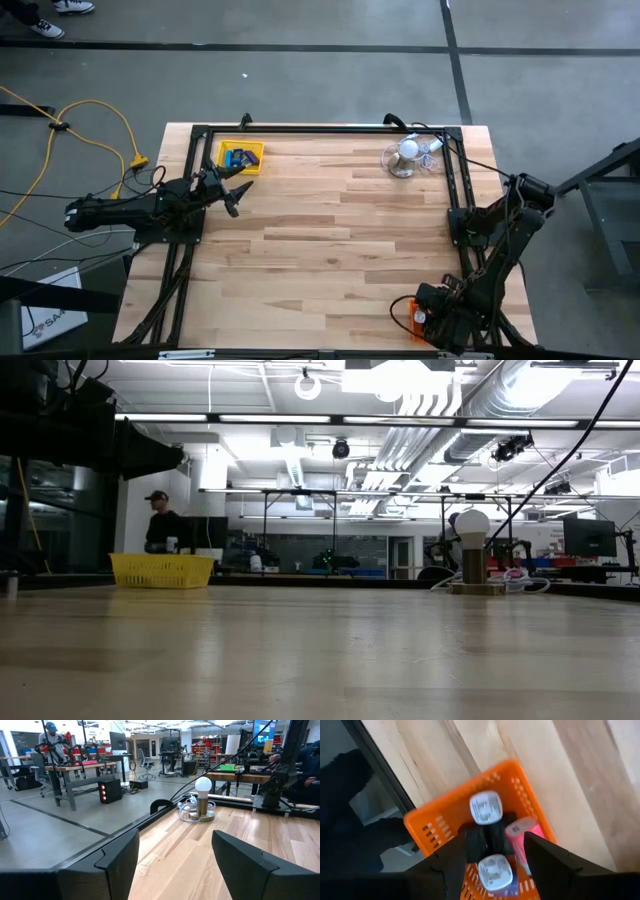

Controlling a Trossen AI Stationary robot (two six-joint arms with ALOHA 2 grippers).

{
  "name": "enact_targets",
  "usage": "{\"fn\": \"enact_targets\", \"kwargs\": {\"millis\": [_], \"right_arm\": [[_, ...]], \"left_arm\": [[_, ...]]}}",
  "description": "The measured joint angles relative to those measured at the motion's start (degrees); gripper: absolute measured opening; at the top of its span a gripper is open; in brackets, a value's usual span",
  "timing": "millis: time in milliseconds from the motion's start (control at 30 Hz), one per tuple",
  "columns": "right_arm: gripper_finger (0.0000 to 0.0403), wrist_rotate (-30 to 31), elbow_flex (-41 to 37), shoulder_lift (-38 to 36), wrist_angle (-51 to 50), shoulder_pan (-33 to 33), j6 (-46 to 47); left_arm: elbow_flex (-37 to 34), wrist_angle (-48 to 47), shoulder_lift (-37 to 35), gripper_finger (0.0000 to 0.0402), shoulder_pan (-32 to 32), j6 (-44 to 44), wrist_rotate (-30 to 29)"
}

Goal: Pick & Place Office items
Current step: Return to Home Position

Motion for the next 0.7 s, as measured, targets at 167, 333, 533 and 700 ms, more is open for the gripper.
{"fn": "enact_targets", "kwargs": {"millis": [167,333,533,700], "right_arm": [[0.0183,1.9,0.0,-1.8,0.3,-3.0,-4.8],[0.0183,3.7,0.0,-3.1,2.1,-7.8,-14.2],[0.0183,7.0,0.0,-5.1,3.3,-14.5,-24.3],[0.0183,12.9,0.0,-7.0,3.4,-20.3,-29.4]], "left_arm": [[0.0,0.0,0.0,0.0243,0.0,0.0,0.0],[0.0,0.0,0.0,0.0243,0.0,0.0,0.0],[0.0,0.0,0.0,0.0243,0.0,0.0,0.0],[0.0,0.0,0.0,0.0243,0.0,0.0,0.0]]}}
